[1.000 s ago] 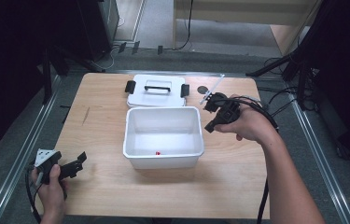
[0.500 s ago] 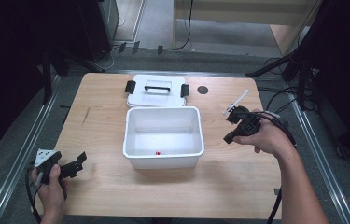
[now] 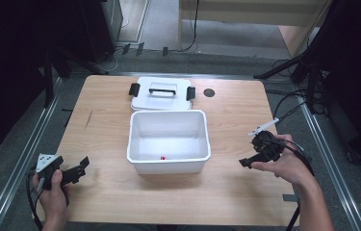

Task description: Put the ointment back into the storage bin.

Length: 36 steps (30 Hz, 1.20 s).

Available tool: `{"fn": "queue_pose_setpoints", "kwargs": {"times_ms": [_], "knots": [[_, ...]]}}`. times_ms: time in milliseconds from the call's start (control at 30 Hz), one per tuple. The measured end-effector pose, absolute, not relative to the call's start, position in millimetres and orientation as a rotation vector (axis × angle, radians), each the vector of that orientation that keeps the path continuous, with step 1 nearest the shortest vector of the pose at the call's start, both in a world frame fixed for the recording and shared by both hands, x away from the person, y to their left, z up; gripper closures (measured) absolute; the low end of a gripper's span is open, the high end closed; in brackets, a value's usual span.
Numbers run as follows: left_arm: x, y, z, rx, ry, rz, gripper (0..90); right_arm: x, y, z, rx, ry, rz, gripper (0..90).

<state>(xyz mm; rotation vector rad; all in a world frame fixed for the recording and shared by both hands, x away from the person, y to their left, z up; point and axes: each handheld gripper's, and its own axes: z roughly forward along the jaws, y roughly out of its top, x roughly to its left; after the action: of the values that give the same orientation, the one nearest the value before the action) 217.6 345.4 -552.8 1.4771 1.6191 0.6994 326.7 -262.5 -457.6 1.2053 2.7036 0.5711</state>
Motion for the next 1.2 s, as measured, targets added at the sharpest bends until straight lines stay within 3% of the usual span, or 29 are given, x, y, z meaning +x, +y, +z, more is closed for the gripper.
{"fn": "queue_pose_setpoints", "kwargs": {"times_ms": [67,133,800,1200], "knots": [[218,345,-553,1.478,1.620,0.700,0.0,321,-268,-462,1.215,2.640,0.580,10.4],[218,345,-553,1.479,1.621,0.701,0.0,316,-276,-468,1.276,2.543,0.626,0.0],[217,344,-553,1.482,1.620,0.706,0.0,244,-338,-542,1.479,1.921,1.058,0.0],[218,343,-553,1.489,1.627,0.713,0.0,230,-355,-547,1.528,1.805,1.131,2.3]]}}
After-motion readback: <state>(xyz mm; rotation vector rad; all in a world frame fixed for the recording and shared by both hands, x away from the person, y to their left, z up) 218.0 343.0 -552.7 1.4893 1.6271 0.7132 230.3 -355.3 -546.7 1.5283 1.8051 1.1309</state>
